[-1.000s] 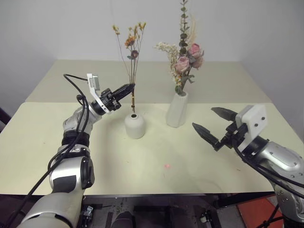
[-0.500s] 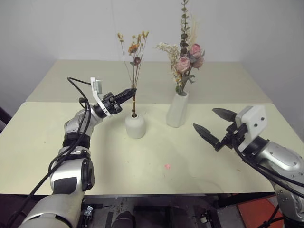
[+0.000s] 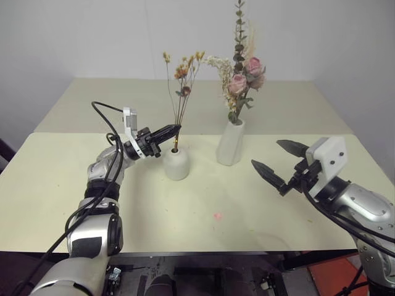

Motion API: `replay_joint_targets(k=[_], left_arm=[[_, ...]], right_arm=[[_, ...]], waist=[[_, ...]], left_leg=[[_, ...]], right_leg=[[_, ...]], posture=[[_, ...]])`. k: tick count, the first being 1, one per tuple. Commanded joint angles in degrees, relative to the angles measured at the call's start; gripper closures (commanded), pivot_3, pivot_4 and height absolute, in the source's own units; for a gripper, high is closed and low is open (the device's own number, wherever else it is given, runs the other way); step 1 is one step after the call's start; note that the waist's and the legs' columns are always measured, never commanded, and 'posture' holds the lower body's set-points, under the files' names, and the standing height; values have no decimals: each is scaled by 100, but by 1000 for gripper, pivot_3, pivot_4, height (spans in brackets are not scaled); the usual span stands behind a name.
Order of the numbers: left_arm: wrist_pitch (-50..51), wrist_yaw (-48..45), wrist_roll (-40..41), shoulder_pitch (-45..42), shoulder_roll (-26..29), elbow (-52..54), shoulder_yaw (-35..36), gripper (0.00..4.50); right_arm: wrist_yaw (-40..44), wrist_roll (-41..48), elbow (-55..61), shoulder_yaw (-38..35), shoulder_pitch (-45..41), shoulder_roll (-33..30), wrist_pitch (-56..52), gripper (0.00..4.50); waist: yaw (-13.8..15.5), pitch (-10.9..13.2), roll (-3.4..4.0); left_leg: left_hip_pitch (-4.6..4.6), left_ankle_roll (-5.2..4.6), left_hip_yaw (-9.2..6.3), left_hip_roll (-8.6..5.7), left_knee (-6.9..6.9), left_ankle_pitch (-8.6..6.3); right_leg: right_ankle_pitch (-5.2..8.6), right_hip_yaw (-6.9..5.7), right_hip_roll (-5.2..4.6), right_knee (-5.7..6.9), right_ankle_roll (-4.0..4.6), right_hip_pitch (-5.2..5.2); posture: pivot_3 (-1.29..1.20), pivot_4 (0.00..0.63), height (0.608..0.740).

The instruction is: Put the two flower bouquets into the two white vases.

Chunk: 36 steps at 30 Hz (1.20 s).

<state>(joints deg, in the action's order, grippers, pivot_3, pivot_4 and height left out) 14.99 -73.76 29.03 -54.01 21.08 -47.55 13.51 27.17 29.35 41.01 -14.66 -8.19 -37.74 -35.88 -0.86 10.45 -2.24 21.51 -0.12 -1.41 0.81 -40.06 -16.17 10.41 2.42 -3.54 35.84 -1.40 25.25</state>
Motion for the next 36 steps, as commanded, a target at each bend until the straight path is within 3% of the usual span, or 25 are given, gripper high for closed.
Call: replay_joint_targets(k=[1, 18, 22, 31, 36], left_arm=[[-248, -142, -6, 9, 5, 264, 2, 4480], [-385, -47, -82, 400, 56, 584, -49, 4480], [-268, -171, 29, 451, 116, 711, -13, 3613], [11, -15, 94, 1259, 413, 1784, -62, 928], [651, 522, 654, 2163, 705, 3146, 455, 928]], right_arm=[[-2, -27, 109, -159, -29, -10, 216, 0], [91, -136, 8, -36, 7, -2, 370, 0], [108, -174, -48, 6, -6, 13, 418, 0], [130, -229, -122, 107, -3, 77, 493, 0], [175, -173, -144, 11, 73, 17, 405, 0]], waist=[[1, 0, 0], [-5, 0, 0], [-3, 0, 0], [-16, 0, 0], [-33, 0, 0]], left_leg=[[-5, -1, 0, 0, 1, -1], [-17, -2, 2, 1, 2, -1], [-18, -2, 2, 1, 2, -1], [-23, -2, 3, 2, 6, -1], [-25, -2, 3, 7, 8, -2]], right_leg=[[0, 0, 0, -2, -1, -6], [1, 3, 1, -5, 0, -12], [1, 3, 1, -5, -1, -12], [1, 6, 1, -5, -1, -11], [2, 7, 1, -5, -1, -11]], posture=[[0, 150, 740], [0, 150, 740], [0, 150, 740], [0, 150, 740], [0, 150, 740]])
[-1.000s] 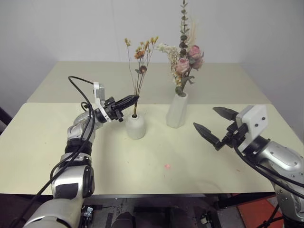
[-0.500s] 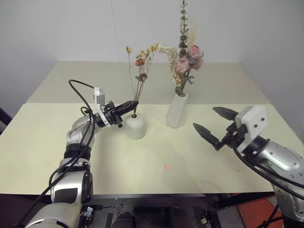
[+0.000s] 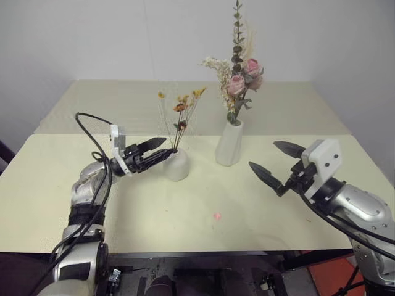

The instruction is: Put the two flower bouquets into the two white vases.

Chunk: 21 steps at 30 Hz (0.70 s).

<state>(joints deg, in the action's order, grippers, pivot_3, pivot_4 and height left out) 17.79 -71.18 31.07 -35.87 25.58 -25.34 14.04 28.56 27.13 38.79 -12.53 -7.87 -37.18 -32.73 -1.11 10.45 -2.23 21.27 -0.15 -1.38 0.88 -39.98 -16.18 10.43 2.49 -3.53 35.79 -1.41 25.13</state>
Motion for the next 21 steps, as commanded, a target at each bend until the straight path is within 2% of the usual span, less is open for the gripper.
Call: replay_joint_targets(k=[1, 5, 10, 16, 21], left_arm=[[510, 336, 586, 580, 361, 1280, 526, 928], [805, 653, 891, 1290, 830, 2242, 983, 928], [865, 555, 1034, 2029, 1685, 2952, 1548, 928], [890, 682, 1236, 2490, 2153, 3257, 2146, 928], [1124, 758, 1473, 2696, 2403, 3577, 2310, 928]], right_arm=[[78, 84, 63, -267, 65, -71, 81, 0], [503, 329, -176, -713, 191, -327, 109, 0], [1612, 581, -973, -1301, 375, -983, 371, 0], [2176, 442, -1810, -1226, 43, -1368, 740, 0], [2292, 409, -2073, -1200, -82, -1359, 927, 0]], waist=[[-15, 0, 0], [3, 0, 0], [41, -1, 0], [20, -2, 1], [16, -1, 1]], left_leg=[[1, 0, 0, 1, 2, 0], [-2, 0, 1, 4, 7, 0], [-17, 0, 5, 3, 11, 0], [-22, 0, 11, 7, 14, 0], [-20, 0, 12, 8, 15, 0]], right_leg=[[0, 0, 0, -1, 0, 2], [1, 0, 1, -3, 0, 3], [7, -3, -1, -7, -4, -13], [20, -2, 1, -5, -21, -13], [19, 0, 2, -6, -18, -11]], posture=[[0, 150, 740], [0, 150, 740], [0, 150, 740], [0, 150, 740], [0, 150, 740]])
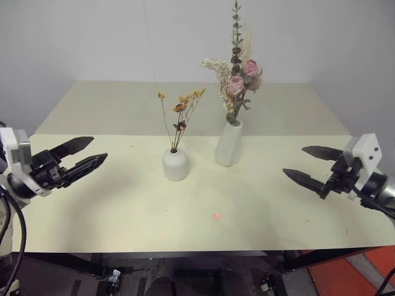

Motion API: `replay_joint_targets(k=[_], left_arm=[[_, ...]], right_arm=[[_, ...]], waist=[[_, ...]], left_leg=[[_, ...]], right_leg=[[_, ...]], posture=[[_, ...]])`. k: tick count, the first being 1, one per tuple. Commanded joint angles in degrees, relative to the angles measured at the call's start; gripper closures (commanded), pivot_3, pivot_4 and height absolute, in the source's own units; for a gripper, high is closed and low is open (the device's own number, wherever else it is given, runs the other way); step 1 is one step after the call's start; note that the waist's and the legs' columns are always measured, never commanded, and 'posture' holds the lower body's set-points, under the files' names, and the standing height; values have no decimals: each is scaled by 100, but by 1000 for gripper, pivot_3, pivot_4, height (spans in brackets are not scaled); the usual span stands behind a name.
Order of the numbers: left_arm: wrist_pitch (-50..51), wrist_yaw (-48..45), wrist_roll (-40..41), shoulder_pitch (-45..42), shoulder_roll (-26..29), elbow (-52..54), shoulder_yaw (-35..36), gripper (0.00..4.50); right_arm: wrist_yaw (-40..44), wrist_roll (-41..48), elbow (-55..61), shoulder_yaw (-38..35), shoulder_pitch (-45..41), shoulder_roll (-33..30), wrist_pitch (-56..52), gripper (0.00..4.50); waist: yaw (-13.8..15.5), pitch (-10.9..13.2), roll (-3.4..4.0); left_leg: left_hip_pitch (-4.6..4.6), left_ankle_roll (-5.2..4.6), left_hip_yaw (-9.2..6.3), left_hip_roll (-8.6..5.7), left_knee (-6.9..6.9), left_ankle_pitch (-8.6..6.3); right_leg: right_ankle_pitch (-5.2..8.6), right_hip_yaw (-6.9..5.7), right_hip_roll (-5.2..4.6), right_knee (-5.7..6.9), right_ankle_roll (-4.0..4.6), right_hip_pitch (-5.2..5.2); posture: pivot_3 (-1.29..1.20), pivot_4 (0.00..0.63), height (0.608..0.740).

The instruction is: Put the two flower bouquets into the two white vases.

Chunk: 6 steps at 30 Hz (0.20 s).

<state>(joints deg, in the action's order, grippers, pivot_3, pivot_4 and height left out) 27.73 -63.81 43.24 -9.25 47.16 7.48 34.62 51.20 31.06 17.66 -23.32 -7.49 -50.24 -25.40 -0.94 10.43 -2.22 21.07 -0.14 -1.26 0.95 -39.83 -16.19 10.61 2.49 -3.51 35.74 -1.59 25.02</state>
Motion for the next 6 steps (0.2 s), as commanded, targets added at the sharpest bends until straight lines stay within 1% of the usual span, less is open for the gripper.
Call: replay_joint_targets(k=[1, 6], left_arm=[[169, -23, 298, 62, 301, 275, 299, 928], [307, 154, 403, 120, 448, 400, 415, 928]], right_arm=[[-20, 47, 113, -103, -128, -13, 153, 0], [50, 67, 227, 38, -22, 9, 81, 0]], waist=[[1, 0, 0], [2, 0, 0]], left_leg=[[0, 0, 0, 0, 0, 0], [0, 0, 0, 0, 0, 0]], right_leg=[[0, 0, 0, 0, 0, 0], [1, 0, 0, 0, -1, 1]], posture=[[0, 150, 740], [0, 150, 740]])
